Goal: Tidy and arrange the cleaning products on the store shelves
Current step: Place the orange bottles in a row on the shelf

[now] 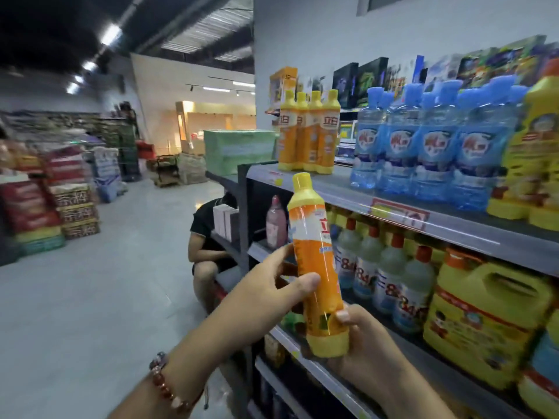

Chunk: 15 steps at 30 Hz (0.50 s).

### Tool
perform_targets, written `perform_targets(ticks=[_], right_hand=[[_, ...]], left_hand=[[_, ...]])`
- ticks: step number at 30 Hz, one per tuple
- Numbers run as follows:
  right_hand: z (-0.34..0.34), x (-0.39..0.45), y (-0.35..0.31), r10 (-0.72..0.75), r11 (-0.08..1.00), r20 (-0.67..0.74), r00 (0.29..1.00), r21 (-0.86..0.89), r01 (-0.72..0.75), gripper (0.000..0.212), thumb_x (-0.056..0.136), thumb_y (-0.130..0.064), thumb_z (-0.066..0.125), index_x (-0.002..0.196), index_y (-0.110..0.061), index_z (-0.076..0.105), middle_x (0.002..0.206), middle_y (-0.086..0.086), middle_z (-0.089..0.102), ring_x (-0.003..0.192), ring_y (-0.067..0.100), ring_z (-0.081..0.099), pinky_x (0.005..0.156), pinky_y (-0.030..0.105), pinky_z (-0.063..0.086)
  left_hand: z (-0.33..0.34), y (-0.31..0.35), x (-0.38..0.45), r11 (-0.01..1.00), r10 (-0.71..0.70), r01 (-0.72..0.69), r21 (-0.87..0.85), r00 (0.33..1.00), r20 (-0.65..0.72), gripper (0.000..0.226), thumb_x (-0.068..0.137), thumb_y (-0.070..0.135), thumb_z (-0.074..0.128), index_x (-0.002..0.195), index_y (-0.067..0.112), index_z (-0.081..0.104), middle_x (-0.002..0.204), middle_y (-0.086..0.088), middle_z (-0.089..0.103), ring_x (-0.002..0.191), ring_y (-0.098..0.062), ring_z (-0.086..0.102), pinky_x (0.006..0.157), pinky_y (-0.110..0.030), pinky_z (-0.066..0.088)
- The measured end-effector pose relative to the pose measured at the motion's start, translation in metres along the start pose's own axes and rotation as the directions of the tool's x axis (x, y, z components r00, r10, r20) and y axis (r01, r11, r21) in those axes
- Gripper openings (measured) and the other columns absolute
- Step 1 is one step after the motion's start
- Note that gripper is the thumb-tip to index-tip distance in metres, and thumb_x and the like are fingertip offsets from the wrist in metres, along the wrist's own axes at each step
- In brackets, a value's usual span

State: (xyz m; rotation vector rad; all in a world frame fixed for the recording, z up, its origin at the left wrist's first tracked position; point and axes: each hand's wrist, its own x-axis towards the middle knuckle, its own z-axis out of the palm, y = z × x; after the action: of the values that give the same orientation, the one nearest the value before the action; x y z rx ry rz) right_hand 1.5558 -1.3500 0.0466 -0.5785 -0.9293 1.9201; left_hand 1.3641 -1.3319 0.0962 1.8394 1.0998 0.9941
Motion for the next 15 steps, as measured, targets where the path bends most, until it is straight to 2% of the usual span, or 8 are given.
perform_targets(ticks=[2, 4, 7, 9, 11, 15], right_hand=[[-0.001, 0.038, -0.006, -0.073, 0.981, -0.100, 0.992, -0.186, 0.054, 0.074, 0.057, -0.024, 0.079, 0.129, -0.017, 0.066, 0.116, 0.017, 0.072, 0.092, 0.027, 0.070, 0.074, 0.040, 0.057], [-0.001, 0.074, -0.016, -0.170, 0.927, -0.212, 0.962, -0.366, 0.083, 0.076, 0.053, -0.029, 0.080, 0.128, -0.026, 0.065, 0.112, 0.008, 0.075, 0.097, 0.025, 0.071, 0.081, 0.042, 0.055], [0.001, 0.130, -0.032, -0.301, 0.829, -0.284, 0.910, -0.550, 0.102, 0.076, 0.049, -0.030, 0.079, 0.123, -0.038, 0.061, 0.106, -0.006, 0.077, 0.097, 0.016, 0.073, 0.078, 0.032, 0.057], [0.008, 0.171, -0.037, -0.340, 0.787, -0.285, 0.896, -0.608, 0.106, 0.086, 0.039, -0.041, 0.078, 0.123, -0.044, 0.058, 0.109, -0.011, 0.075, 0.100, 0.015, 0.072, 0.084, 0.037, 0.059], [0.015, 0.208, -0.036, -0.378, 0.774, -0.285, 0.881, -0.619, 0.132, 0.083, 0.038, -0.043, 0.077, 0.119, -0.047, 0.059, 0.108, -0.014, 0.074, 0.100, 0.014, 0.072, 0.088, 0.040, 0.059], [0.026, 0.262, -0.047, -0.474, 0.732, -0.266, 0.839, -0.648, 0.208, 0.071, 0.059, -0.024, 0.079, 0.124, -0.045, 0.058, 0.111, -0.011, 0.074, 0.099, 0.013, 0.073, 0.078, 0.030, 0.060]], left_hand=[[-0.019, -0.013, 0.032, 1.000, -0.008, 0.008, 0.000, 1.000, -0.026, 0.054, 0.074, 0.079, 0.066, 0.123, 0.063, 0.050, 0.126, 0.026, 0.066, 0.116, 0.001, 0.064, 0.101, -0.036, 0.055], [-0.036, -0.024, 0.066, 1.000, 0.002, -0.002, 0.004, 1.000, -0.031, 0.060, 0.074, 0.075, 0.067, 0.128, 0.050, 0.055, 0.123, 0.021, 0.069, 0.113, -0.002, 0.066, 0.102, -0.038, 0.054], [-0.064, -0.038, 0.116, 1.000, 0.003, -0.003, -0.015, 1.000, -0.005, 0.051, 0.077, 0.067, 0.074, 0.121, 0.044, 0.059, 0.113, 0.024, 0.072, 0.104, 0.002, 0.069, 0.095, -0.031, 0.055], [-0.086, -0.050, 0.143, 0.999, 0.010, -0.009, -0.049, 1.000, 0.011, 0.046, 0.075, 0.062, 0.075, 0.115, 0.048, 0.058, 0.107, 0.029, 0.072, 0.099, 0.005, 0.069, 0.087, -0.024, 0.057], [-0.108, -0.066, 0.166, 0.995, 0.044, -0.045, -0.094, 0.999, -0.009, 0.043, 0.073, 0.055, 0.074, 0.113, 0.048, 0.058, 0.105, 0.029, 0.072, 0.097, 0.005, 0.070, 0.081, -0.020, 0.057], [-0.146, -0.083, 0.212, 0.979, 0.119, -0.125, -0.163, 0.992, -0.051, 0.034, 0.076, 0.050, 0.075, 0.107, 0.051, 0.062, 0.105, 0.023, 0.074, 0.097, 0.002, 0.072, 0.077, -0.020, 0.058]])
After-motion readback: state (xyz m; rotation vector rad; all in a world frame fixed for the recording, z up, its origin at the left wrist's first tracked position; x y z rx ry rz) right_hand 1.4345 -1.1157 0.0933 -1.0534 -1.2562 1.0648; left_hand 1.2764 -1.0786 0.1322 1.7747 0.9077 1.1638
